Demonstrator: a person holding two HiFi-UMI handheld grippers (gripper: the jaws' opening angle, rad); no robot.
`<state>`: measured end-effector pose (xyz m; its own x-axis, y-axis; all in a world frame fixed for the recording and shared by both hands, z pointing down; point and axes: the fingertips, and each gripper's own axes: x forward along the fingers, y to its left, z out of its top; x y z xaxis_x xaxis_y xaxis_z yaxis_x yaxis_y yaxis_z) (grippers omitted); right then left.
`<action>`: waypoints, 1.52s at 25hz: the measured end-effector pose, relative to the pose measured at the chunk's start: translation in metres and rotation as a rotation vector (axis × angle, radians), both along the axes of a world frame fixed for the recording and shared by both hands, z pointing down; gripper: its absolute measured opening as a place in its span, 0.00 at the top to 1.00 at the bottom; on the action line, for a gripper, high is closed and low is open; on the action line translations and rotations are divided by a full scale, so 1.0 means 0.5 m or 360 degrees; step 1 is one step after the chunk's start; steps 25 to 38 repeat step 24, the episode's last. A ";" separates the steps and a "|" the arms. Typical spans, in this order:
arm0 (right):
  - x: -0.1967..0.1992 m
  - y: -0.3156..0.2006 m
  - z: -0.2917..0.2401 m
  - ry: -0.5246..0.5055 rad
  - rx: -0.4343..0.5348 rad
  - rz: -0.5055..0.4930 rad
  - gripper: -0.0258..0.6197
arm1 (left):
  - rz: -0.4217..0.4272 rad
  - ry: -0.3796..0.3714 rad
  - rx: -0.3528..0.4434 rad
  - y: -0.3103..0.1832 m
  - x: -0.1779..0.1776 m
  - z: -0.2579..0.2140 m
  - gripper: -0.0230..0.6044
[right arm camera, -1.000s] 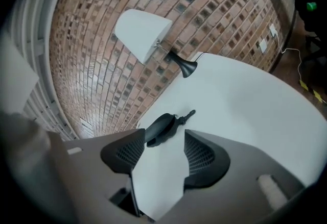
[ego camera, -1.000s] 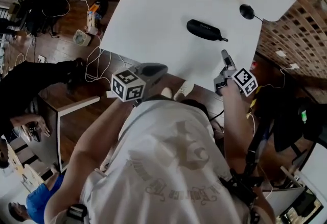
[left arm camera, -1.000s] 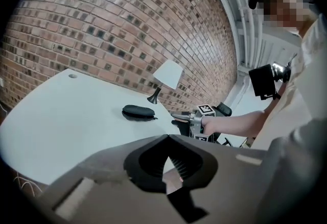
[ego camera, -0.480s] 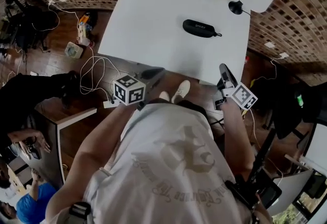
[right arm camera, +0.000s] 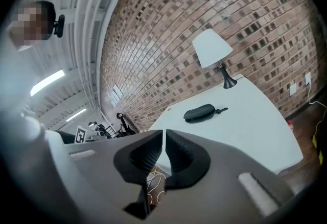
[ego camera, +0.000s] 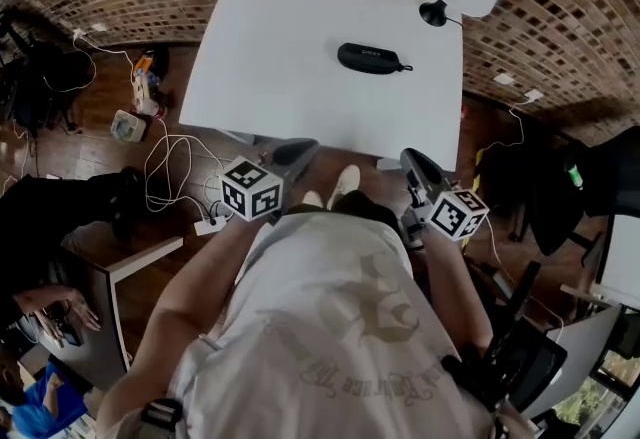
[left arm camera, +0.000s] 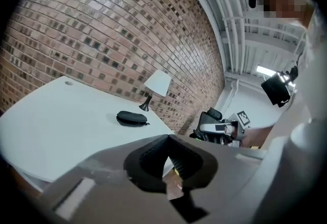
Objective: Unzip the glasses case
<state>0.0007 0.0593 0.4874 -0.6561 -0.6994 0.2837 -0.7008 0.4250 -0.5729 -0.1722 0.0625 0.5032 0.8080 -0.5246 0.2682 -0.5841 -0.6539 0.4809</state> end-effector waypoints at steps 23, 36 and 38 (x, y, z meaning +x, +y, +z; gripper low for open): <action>-0.039 0.036 0.031 0.0167 0.0034 -0.0131 0.93 | 0.0002 -0.0013 -0.0005 0.021 -0.012 0.041 0.96; -0.039 0.037 0.032 0.0169 0.0031 -0.0133 0.93 | -0.0001 -0.0015 -0.0011 0.024 -0.011 0.044 0.96; -0.039 0.037 0.032 0.0169 0.0031 -0.0133 0.93 | -0.0001 -0.0015 -0.0011 0.024 -0.011 0.044 0.96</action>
